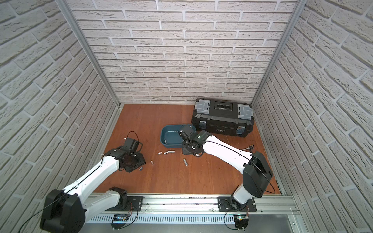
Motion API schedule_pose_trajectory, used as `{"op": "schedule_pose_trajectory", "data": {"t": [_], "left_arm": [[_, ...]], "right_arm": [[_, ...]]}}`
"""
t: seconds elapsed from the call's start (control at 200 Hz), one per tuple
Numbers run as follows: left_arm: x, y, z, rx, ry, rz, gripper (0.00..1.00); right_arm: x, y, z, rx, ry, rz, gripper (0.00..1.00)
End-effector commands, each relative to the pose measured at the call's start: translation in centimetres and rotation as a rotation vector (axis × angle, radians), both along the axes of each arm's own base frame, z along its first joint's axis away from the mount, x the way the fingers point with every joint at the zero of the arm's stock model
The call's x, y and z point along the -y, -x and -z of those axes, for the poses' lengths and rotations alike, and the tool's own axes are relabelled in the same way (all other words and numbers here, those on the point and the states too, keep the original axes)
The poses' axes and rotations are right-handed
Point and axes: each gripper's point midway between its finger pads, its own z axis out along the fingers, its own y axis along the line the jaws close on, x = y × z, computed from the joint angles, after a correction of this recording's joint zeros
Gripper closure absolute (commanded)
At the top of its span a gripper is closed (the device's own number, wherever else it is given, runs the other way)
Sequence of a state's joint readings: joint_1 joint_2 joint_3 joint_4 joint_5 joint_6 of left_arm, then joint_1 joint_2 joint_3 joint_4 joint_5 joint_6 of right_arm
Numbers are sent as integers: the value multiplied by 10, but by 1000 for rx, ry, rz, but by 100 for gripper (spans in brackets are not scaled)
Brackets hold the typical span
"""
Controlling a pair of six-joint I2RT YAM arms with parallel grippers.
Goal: Put the socket on the desktop into the storage box
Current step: Pick up the socket head from the center of the board.
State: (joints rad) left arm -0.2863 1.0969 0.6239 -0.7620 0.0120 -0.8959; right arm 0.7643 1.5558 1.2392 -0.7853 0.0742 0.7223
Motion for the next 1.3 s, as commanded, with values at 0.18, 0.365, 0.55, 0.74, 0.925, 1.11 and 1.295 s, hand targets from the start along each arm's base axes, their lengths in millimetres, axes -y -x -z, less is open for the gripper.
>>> {"op": "schedule_pose_trajectory", "data": {"t": [0.18, 0.365, 0.55, 0.74, 0.925, 1.11, 1.295], "left_arm": [[-2, 3, 17, -33, -8, -15, 47], [-2, 3, 24, -47, -8, -10, 50], [-1, 4, 30, -58, -4, -10, 53], [0, 4, 34, -69, -1, -5, 56], [0, 6, 37, -75, -1, -6, 59], [1, 8, 40, -76, 8, -9, 63], [1, 10, 42, -78, 12, -16, 65]], "right_arm": [[-6, 8, -1, 19, -62, 30, 60], [-9, 9, 5, 7, -59, 30, 60], [-10, 10, 9, -6, -60, 36, 60], [-11, 11, 11, -12, -64, 43, 60], [-10, 12, 13, -17, -68, 55, 60], [-8, 13, 14, -18, -64, 62, 60], [-6, 13, 13, -14, -60, 69, 60]]}}
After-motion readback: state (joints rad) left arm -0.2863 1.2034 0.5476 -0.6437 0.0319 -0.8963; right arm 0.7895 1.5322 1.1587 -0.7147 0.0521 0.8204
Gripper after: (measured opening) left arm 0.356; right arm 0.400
